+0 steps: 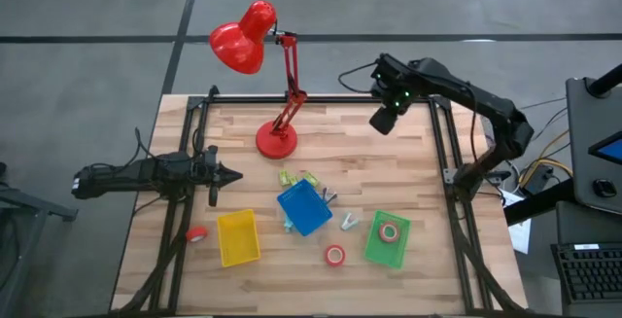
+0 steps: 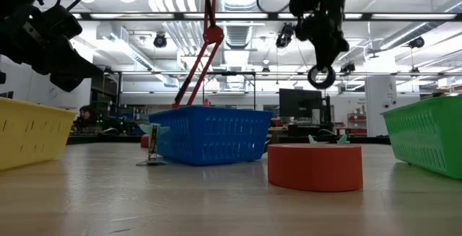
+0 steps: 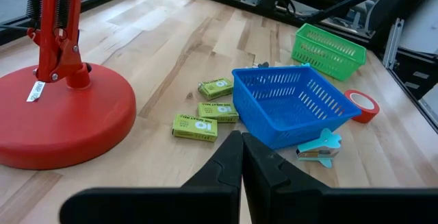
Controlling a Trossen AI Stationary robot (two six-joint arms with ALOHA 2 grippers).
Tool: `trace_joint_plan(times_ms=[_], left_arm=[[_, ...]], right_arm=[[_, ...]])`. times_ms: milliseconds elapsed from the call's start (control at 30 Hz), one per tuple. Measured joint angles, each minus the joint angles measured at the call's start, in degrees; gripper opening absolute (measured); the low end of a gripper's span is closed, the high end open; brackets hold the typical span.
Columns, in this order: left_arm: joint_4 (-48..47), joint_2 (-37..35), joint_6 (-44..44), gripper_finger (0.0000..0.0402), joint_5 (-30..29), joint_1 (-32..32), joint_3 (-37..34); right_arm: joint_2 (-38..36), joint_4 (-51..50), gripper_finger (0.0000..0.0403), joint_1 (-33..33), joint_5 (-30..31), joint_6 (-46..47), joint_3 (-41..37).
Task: Pick and place Stapler, Stapler remover, tape
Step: Put the blue tape into the green bin
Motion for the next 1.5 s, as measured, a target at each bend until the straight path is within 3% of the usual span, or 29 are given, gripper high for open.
trace_joint_plan(times_ms=[267, 600, 1033, 1500], left_arm=[[0.00, 0.02, -0.01, 0.0007, 0.00, -0.01, 0.00], [0.00, 0.02, -0.01, 0.0007, 0.00, 0.00, 0.00], [0.00, 0.02, -0.01, 0.0007, 0.00, 0.01, 0.00], [0.00, 0.02, 0.00, 0.0007, 0.00, -0.01, 0.00]], right_arm=[[-5.81, -0.97, 0.0107, 9.48, -1.22, 9.16, -4.70], [-13.32, -0.70, 0.0107, 24.12, -7.36, 26.05, -14.68], [-15.73, 4.54, 0.0107, 44.50, -11.36, 39.97, -19.46], [-15.70, 16.17, 0.0107, 54.39, -18.86, 49.67, -24.44]])
